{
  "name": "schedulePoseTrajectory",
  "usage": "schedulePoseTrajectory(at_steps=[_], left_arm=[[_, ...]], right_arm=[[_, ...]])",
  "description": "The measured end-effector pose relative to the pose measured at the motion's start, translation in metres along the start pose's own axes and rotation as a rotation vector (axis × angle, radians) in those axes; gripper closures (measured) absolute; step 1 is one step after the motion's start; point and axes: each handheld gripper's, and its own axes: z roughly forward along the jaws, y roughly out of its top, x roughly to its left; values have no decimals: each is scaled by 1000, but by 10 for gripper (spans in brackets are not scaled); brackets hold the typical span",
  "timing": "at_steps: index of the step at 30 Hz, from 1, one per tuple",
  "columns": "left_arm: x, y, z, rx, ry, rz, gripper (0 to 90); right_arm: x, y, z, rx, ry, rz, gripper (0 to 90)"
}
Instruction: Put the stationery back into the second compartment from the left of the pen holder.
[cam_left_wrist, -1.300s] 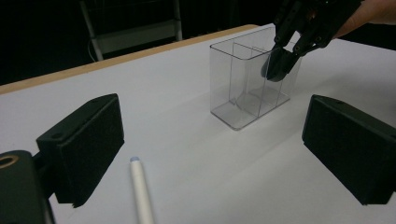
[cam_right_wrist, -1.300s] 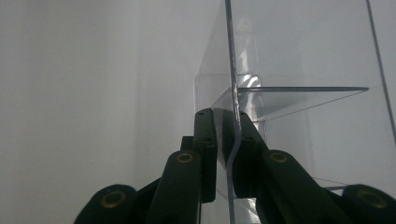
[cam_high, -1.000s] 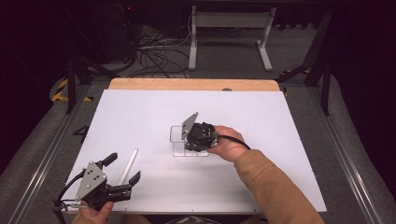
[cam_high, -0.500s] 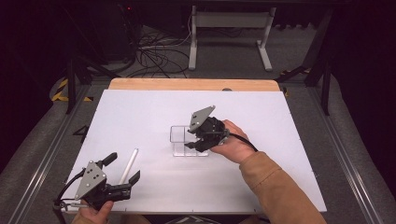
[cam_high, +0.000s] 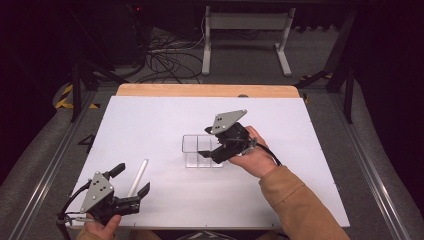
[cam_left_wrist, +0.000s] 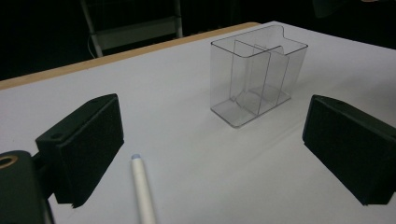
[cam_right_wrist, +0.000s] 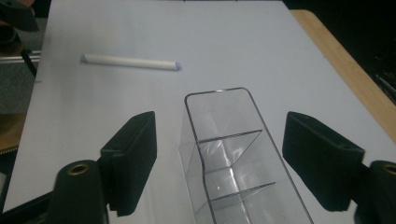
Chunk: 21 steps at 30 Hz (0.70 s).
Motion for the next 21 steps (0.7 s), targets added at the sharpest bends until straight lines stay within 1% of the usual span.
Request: schedulePoseTrajectory(at_steps=[3, 7, 9, 10, 12, 13, 15, 17, 19, 21], left_arm=[[0, 0, 1, 0, -2, 1, 62], [-1, 1, 1, 1, -4, 3, 62], [1, 2, 2, 8, -10, -9, 60], [1, 2, 2, 14, -18, -20, 59], [3, 3, 3, 30, -33, -26, 52], [3, 4, 3, 29, -48, -31, 47], [5, 6, 1, 26, -67, -26, 39], [5, 8, -1, 18, -96, -25, 39], [6, 10, -2, 15, -101, -12, 40], [5, 11, -3, 19, -93, -4, 46]], right_arm=[[1, 0, -7, -25, -12, 11, 220], [1, 1, -12, -39, -20, 16, 193], [1, 0, -17, -47, -31, 24, 149], [1, 0, -20, -66, -34, 37, 128], [0, -2, -29, -105, -43, 63, 85], [0, -2, -35, -126, -50, 74, 70], [1, -5, -45, -169, -67, 95, 54], [3, -11, -54, -195, -74, 110, 38], [6, -19, -61, -213, -82, 125, 24], [10, -29, -69, -241, -87, 144, 18]])
